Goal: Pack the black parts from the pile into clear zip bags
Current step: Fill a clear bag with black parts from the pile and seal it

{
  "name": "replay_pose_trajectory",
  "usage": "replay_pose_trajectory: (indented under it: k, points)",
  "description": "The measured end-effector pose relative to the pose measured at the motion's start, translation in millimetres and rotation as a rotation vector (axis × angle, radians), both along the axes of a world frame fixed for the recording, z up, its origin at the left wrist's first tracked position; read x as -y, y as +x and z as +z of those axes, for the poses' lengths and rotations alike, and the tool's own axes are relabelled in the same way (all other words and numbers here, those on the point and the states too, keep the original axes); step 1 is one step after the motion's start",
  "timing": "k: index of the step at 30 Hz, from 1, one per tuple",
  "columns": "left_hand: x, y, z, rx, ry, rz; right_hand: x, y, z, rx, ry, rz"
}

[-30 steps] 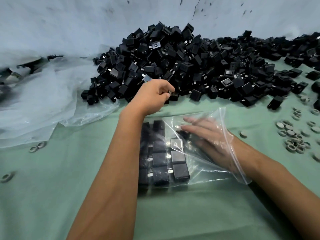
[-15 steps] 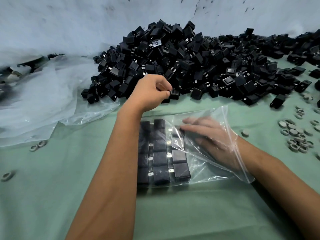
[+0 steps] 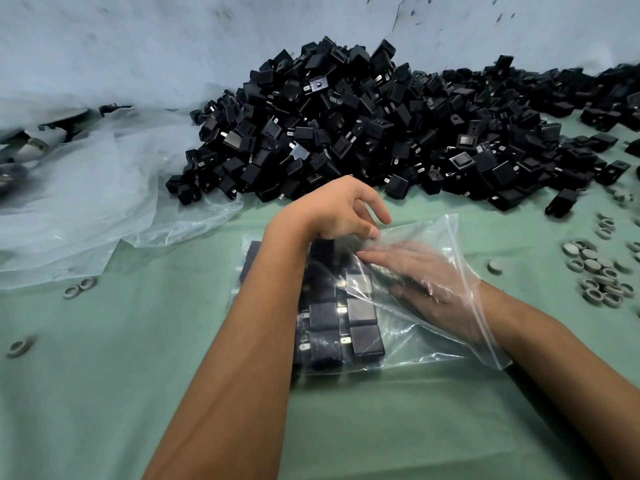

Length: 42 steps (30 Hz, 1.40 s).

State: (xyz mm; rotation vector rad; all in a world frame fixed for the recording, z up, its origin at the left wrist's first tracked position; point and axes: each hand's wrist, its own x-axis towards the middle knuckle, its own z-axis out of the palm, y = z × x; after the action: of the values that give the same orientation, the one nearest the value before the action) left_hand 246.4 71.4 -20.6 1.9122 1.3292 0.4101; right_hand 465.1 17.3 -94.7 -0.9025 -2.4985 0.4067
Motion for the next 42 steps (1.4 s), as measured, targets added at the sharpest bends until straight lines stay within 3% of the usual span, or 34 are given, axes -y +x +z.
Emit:
replay_pose_trajectory:
  k: [5, 8, 12, 16, 19, 22, 24, 28, 33, 36, 42]
  points:
    - [1, -3, 2, 0.002, -0.016, 0.008, 2, -4, 4, -0.085, -0.038, 0.035]
    - [1, -14, 8, -0.027, -0.028, 0.060, 6, 9, 10, -0.269, -0.246, -0.014]
    - [2, -38, 11, -0.177, -0.056, 0.121, 7, 33, 28, -0.374, -0.438, -0.119]
    - [4, -52, 9, -0.165, -0.079, 0.185, 10, 38, 36, -0.600, -0.664, -0.292]
    - [3, -59, 7, -0.143, -0.080, 0.200, 5, 43, 33, -0.761, -0.502, -0.572]
    - [3, -61, 4, -0.138, -0.084, 0.217, 2, 44, 45, -0.815, -0.300, -0.650]
    - [4, -62, 4, -0.146, -0.087, 0.236, -3, 40, 59, -0.767, -0.211, -0.660]
    - [3, -62, 3, -0.093, -0.031, 0.292, -24, 8, 93, -0.471, -0.072, -0.578]
    - [-3, -64, 2, -0.065, 0.087, 0.424, -61, -68, 102, 0.138, -0.066, -0.368]
    - [-4, -64, 2, -0.062, 0.136, 0.470, -80, -107, 82, 0.425, -0.090, -0.384]
    - [-4, -55, 5, -0.053, 0.189, 0.477, -97, -128, 62, 0.379, 0.053, -0.523]
